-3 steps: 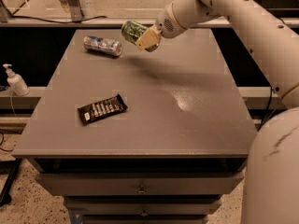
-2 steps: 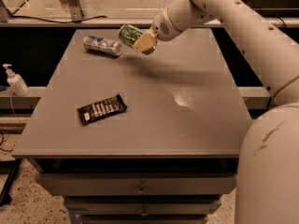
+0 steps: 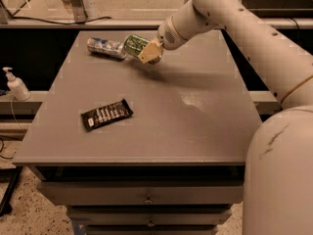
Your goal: Move green can near redbull can
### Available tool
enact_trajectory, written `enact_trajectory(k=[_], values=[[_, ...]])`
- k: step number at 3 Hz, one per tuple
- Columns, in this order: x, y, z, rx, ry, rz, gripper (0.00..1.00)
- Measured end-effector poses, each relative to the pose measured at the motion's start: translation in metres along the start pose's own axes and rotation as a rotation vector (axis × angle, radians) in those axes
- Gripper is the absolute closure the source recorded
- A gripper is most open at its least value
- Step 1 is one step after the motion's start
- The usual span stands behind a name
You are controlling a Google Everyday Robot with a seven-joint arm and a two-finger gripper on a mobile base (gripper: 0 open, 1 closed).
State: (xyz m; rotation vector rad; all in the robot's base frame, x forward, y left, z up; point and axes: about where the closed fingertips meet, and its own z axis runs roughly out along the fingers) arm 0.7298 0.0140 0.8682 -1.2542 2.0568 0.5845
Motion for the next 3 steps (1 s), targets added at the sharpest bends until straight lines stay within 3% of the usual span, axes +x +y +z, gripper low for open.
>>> enact_trajectory(k=[1, 2, 3], values=[[0.004, 0.006, 0.008, -0.019, 0.009, -0.005, 1.00], [0.004, 0.010, 0.014, -0.030, 0.018, -0.012, 0.84], [0.006, 0.013, 0.019, -0.040, 0.027, -0.016, 0.59]])
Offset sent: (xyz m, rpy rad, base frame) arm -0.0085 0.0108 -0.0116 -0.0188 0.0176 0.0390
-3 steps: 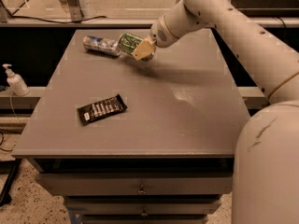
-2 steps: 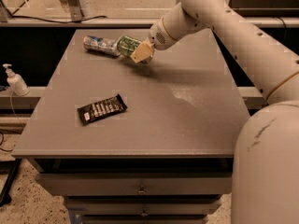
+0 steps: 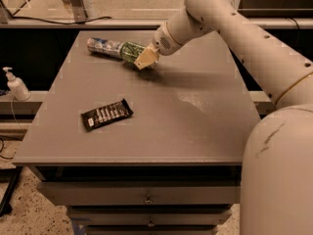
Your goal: Move green can near redbull can
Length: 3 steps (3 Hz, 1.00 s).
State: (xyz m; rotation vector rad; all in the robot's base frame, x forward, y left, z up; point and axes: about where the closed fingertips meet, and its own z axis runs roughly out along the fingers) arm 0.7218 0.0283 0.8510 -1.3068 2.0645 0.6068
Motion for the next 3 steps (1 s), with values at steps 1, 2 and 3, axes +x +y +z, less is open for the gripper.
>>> enact_trajectory(k=[1, 2, 3], values=[[0.0015, 0.0021, 0.0035, -0.008, 0.005, -0.003, 0.36], [0.0026, 0.0051, 0.0062, -0.017, 0.007, -0.005, 0.13], [0.0031, 0.0080, 0.0071, -0.024, 0.009, -0.008, 0.00]])
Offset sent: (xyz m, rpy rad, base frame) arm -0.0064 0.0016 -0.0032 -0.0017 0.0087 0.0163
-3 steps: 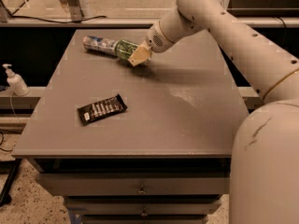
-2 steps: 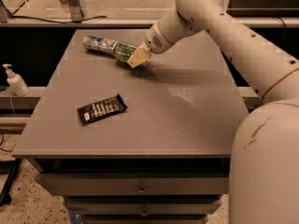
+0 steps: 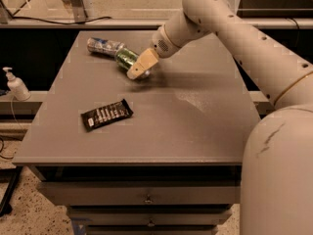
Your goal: Move green can near redbull can
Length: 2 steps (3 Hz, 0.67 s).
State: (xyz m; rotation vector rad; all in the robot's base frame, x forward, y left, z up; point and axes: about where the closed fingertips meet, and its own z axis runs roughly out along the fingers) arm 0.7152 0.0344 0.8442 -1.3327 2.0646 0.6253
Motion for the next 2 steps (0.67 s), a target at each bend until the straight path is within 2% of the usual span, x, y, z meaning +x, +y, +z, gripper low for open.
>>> enact_trajectory(k=[2], values=[[0.0011, -0.0019, -0.0031, 0.006, -0.005, 0.005, 0.00]])
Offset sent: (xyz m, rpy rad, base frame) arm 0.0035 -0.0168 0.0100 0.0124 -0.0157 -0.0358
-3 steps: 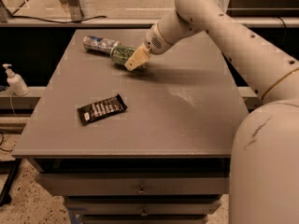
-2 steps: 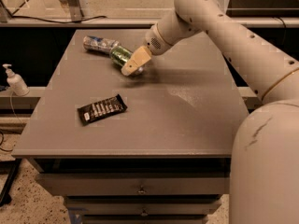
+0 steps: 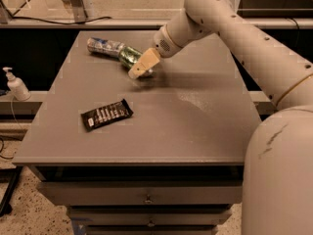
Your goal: Move green can near redbull can
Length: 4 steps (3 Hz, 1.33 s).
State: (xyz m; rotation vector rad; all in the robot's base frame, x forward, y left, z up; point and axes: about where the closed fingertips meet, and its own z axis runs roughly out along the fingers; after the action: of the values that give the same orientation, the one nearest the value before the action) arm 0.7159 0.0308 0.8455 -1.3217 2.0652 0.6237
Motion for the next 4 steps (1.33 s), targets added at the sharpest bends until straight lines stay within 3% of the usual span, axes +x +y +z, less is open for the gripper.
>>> enact_trajectory(k=[2, 3, 4], values=[[0.003, -0.007, -0.011, 0.021, -0.012, 0.015, 0.00], [0.008, -0.026, -0.042, 0.049, -0.072, 0.065, 0.00], [0.018, -0.049, -0.095, 0.094, -0.172, 0.111, 0.00]])
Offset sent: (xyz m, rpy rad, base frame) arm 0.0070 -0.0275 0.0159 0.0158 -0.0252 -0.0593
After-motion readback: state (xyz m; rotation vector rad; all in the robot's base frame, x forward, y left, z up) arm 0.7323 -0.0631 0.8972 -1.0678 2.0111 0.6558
